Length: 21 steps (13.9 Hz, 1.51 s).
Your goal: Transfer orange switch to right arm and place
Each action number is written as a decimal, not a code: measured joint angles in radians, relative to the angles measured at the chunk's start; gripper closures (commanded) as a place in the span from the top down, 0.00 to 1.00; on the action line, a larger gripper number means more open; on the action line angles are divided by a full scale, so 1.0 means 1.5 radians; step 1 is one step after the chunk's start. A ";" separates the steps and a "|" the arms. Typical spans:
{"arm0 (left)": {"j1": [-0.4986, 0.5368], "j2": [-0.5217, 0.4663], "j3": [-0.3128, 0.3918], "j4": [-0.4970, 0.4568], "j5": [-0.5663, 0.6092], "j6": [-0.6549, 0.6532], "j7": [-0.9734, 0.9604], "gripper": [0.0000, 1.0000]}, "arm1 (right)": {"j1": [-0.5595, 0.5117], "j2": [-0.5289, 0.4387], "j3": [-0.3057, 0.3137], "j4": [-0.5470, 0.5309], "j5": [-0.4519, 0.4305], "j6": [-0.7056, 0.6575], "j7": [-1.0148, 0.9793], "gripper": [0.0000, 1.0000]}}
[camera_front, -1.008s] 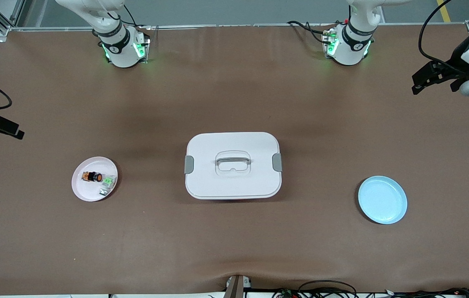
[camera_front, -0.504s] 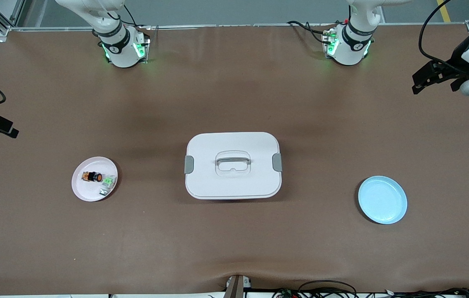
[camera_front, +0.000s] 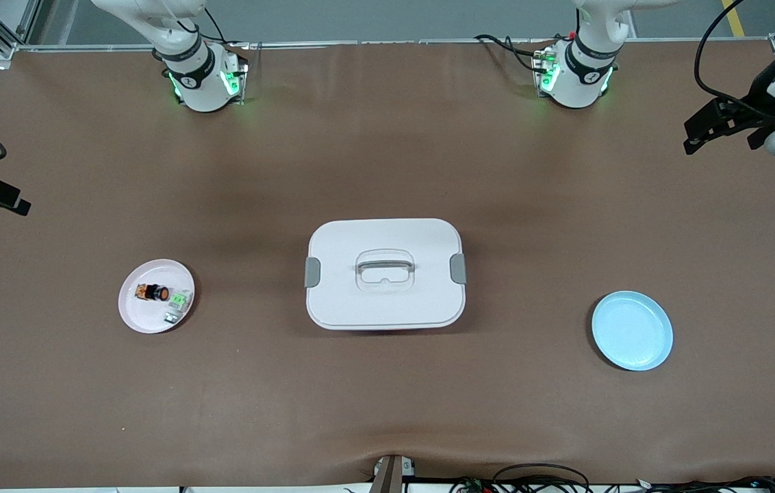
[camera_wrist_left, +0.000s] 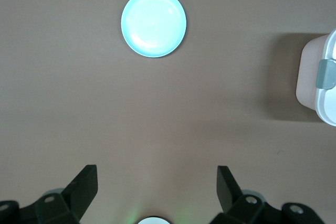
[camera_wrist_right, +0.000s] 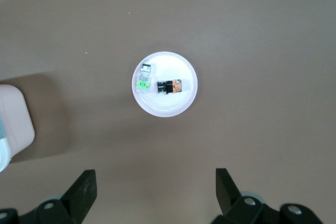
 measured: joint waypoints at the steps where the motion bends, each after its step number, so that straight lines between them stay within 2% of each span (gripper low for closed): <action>1: 0.000 0.000 0.000 0.000 0.000 0.000 0.000 1.00 | 0.000 -0.003 0.000 -0.001 0.007 -0.001 0.000 1.00; 6: 0.000 0.000 0.000 0.000 0.000 0.000 0.000 1.00 | 0.005 -0.024 0.001 -0.012 0.012 -0.001 0.000 1.00; 11: 0.000 -0.001 0.000 0.000 0.000 -0.002 0.000 1.00 | 0.052 -0.027 -0.017 -0.012 0.006 0.007 0.000 1.00; 21: 0.000 -0.003 0.001 0.009 0.000 -0.007 0.000 1.00 | 0.053 -0.038 -0.025 -0.012 -0.025 0.006 -0.019 1.00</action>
